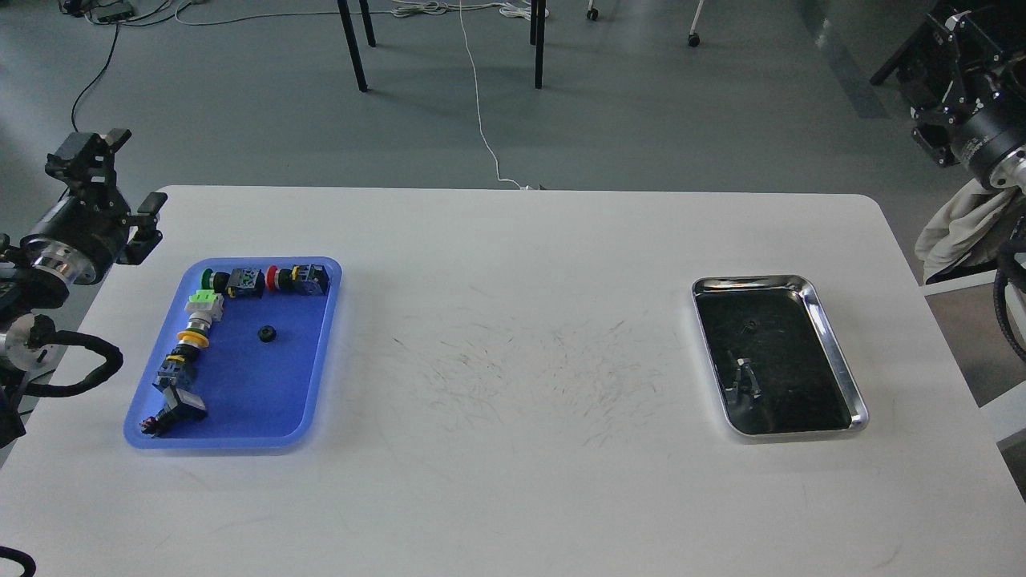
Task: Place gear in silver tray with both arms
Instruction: 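Bring the left arm back toward the blue tray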
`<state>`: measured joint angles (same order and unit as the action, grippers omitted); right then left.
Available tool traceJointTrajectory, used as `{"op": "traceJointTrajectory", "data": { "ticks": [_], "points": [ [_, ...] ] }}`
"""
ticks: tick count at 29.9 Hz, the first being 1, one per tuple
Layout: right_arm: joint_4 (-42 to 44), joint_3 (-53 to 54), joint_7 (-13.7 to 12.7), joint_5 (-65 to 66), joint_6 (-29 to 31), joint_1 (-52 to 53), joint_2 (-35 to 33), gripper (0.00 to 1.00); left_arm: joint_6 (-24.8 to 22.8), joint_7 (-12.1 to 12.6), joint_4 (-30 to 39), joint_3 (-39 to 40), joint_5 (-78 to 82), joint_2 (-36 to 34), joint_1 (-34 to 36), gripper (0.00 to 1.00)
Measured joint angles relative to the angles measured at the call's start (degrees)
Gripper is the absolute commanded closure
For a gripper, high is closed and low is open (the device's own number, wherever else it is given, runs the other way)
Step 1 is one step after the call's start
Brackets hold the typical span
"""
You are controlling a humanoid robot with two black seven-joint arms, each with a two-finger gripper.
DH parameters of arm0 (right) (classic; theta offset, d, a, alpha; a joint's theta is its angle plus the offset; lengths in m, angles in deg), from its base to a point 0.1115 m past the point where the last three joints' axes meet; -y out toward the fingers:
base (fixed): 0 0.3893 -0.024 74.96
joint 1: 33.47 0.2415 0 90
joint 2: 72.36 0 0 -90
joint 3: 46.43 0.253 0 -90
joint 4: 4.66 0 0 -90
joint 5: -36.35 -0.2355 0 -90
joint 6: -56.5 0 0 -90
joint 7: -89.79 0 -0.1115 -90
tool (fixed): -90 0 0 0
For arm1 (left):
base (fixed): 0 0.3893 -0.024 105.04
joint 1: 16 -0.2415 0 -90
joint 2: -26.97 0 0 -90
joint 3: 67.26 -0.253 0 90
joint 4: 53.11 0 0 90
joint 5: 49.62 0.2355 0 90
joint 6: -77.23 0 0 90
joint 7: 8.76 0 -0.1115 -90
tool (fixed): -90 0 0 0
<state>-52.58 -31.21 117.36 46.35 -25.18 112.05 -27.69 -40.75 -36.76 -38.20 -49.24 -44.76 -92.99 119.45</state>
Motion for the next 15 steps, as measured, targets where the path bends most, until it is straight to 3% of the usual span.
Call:
{"op": "traceJointTrajectory", "data": {
  "ticks": [9,15],
  "points": [
    [-4.06,8.21,0.22,-5.5,2.16,-7.52,2.52,0.05,-0.01,0.0,0.33,-2.28,3.65,2.49,0.45,0.02],
    [-10.42,15.77,0.43,-6.12,5.68,-12.29,2.33,0.05,-0.02,0.0,6.91,-2.41,5.94,-1.08,1.64,0.02]
  ]
}}
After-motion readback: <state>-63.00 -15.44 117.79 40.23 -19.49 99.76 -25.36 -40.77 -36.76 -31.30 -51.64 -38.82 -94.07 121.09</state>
